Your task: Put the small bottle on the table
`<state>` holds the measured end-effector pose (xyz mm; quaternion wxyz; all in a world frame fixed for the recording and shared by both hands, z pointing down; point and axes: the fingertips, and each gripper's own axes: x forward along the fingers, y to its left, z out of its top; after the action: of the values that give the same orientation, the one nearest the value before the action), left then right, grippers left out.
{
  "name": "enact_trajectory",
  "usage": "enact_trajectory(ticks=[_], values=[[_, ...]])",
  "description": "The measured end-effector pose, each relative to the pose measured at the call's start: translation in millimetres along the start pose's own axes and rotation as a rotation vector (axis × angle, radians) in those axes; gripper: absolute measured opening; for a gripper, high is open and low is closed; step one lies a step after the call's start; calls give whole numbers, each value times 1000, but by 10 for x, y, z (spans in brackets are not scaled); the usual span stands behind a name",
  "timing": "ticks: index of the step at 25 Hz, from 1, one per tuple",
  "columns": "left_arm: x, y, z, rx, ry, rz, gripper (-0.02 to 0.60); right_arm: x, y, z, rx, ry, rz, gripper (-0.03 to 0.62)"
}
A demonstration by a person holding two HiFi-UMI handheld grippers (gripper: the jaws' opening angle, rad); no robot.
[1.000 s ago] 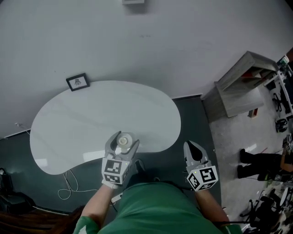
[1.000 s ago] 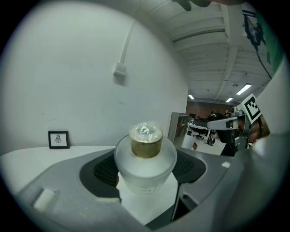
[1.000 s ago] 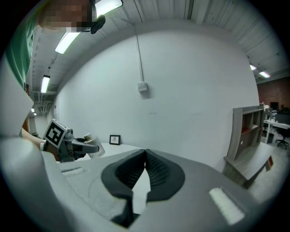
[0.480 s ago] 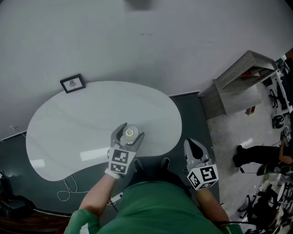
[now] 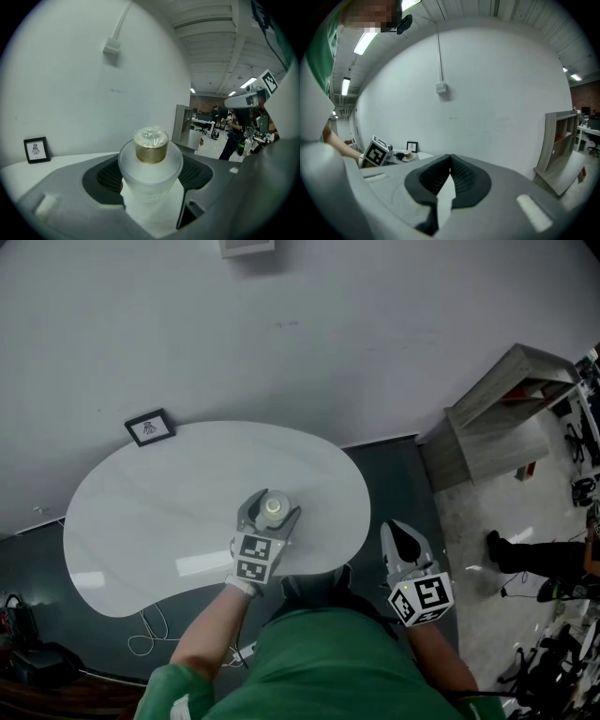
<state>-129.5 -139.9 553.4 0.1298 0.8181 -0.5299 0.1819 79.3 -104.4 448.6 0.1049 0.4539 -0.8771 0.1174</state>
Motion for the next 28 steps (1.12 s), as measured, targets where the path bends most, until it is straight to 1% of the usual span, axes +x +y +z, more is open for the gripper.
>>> enact_trajectory(ticks=[3,11,18,22,28], values=[[205,-11,-7,6,15,2,345,-45,-167,12,0,4,-13,2],[709,10,-94,12,49,-14,345,-281,-548,-120,28,34,-104,2],[1057,40,-216,18,87,-43,345,-439,-643,-193,42,37,-155,2],[1215,80,-277,6,94,-51,345,-542,-676,-211,53,48,-196,2],[1405,151,-444,18,127,-54,345,-643,-698,-263,59,62,-243,2]])
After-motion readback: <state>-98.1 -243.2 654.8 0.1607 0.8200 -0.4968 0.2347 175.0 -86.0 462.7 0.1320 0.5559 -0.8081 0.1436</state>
